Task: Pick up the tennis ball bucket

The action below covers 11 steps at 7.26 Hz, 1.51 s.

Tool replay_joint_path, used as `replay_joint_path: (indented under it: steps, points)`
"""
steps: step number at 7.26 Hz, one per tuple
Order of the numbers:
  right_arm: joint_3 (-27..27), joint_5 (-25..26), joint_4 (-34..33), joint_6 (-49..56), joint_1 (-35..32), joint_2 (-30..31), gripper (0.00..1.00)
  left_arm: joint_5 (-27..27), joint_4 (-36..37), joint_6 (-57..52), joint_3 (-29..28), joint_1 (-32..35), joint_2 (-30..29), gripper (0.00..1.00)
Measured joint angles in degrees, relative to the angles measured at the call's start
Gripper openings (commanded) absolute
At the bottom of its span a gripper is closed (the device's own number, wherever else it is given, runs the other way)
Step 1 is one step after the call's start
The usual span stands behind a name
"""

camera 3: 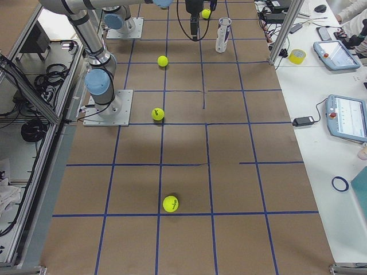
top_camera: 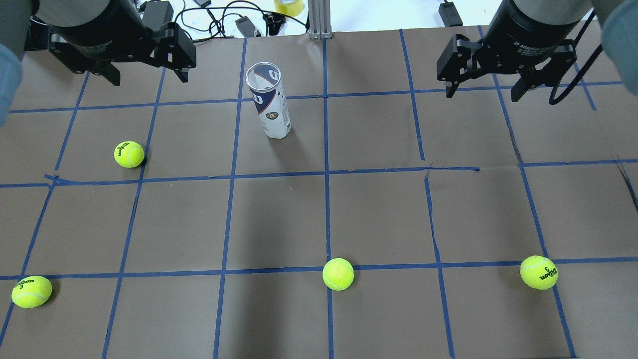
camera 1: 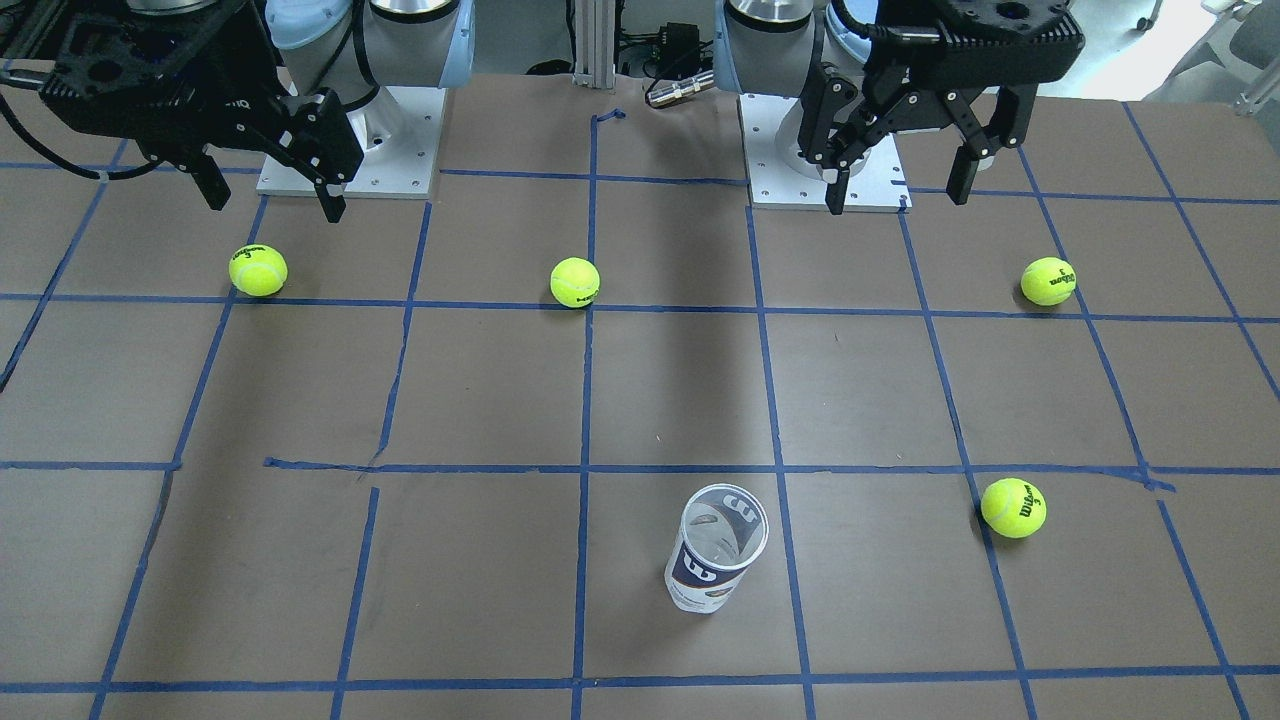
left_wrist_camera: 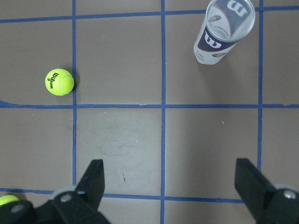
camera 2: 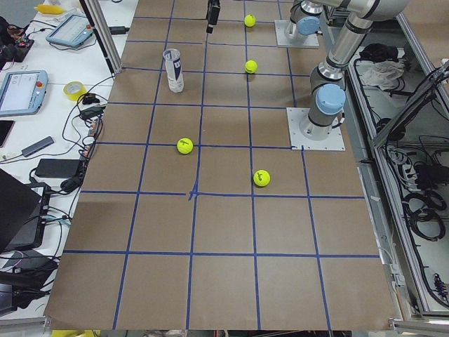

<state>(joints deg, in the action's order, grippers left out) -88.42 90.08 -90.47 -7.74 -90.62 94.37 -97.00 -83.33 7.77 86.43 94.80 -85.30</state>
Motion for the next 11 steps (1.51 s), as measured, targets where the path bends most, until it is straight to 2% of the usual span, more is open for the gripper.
replay_joint_path:
  steps: [11]
  points:
    - [-0.03,-0.1,-0.4,0.02,-0.02,0.04,1.0,0.32,0.13,-0.04,1.19,-0.05,0.79,1.0]
